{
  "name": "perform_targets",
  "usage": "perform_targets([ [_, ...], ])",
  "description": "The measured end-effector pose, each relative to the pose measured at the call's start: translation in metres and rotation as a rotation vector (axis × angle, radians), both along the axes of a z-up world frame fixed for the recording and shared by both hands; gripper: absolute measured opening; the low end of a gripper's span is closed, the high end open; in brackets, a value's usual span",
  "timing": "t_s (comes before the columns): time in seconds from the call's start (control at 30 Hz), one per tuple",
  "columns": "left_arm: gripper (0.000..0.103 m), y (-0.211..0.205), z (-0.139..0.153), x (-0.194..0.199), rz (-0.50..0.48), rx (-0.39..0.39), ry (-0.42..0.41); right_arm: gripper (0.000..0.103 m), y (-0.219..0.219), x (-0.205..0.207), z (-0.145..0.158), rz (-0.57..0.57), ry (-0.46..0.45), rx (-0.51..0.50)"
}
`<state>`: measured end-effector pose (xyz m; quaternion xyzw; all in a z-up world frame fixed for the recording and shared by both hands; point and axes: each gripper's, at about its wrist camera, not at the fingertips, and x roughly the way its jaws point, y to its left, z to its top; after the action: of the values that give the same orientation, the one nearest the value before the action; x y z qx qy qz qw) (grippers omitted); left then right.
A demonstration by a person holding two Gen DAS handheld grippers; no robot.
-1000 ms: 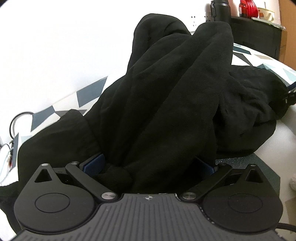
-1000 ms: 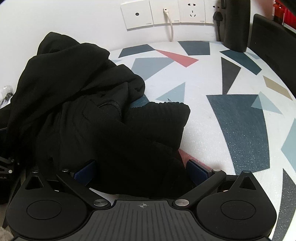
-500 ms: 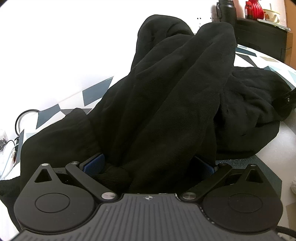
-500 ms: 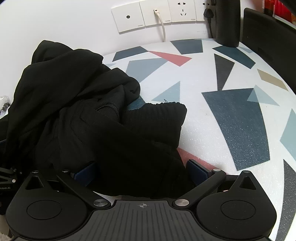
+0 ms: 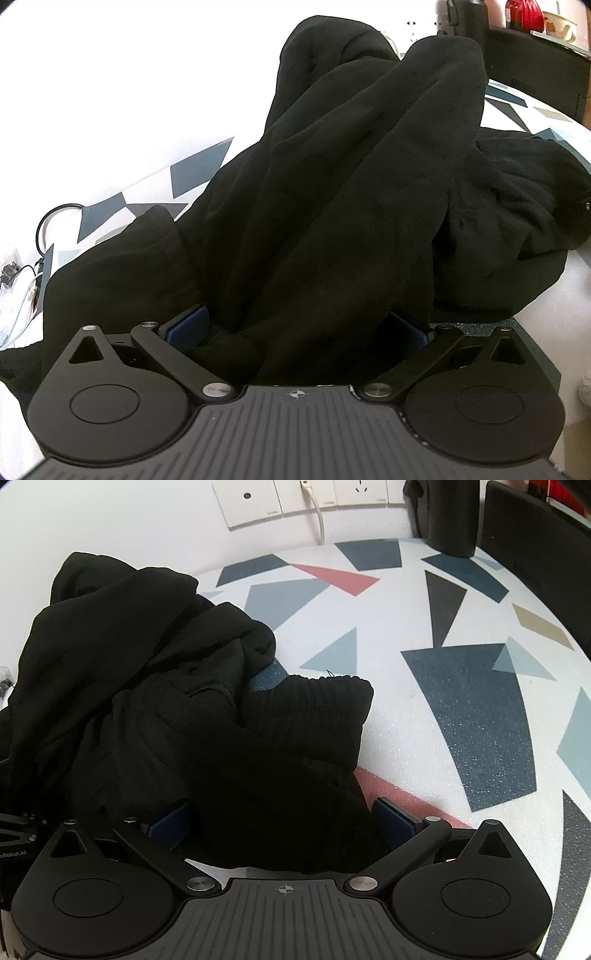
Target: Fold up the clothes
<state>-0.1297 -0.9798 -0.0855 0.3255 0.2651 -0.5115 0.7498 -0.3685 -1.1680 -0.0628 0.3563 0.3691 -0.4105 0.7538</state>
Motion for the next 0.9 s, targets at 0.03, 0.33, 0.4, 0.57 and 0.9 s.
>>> perform_targets([
  [0.03,0.103,-0.001,0.001,0.001,0.0,0.001,0.004,0.102,-0.001,0.0,0.0,0.0,0.002,0.004],
  [0.33,0.103,-0.009,0.006,0.006,0.005,0.002,0.018,0.102,-0.001,0.001,0.001,0.006,0.007,0.01],
  [0.4,0.103,-0.009,0.007,0.007,0.001,-0.003,0.016,0.102,-0.001,0.0,0.001,0.01,0.006,0.004],
  [0.57,0.103,-0.006,0.008,0.005,-0.023,-0.023,-0.012,0.102,0.005,-0.001,0.0,0.025,0.001,-0.027],
  [0.9,0.077,-0.009,0.04,0.019,-0.168,-0.076,0.111,0.102,0.011,-0.001,0.0,0.094,0.018,-0.059],
])
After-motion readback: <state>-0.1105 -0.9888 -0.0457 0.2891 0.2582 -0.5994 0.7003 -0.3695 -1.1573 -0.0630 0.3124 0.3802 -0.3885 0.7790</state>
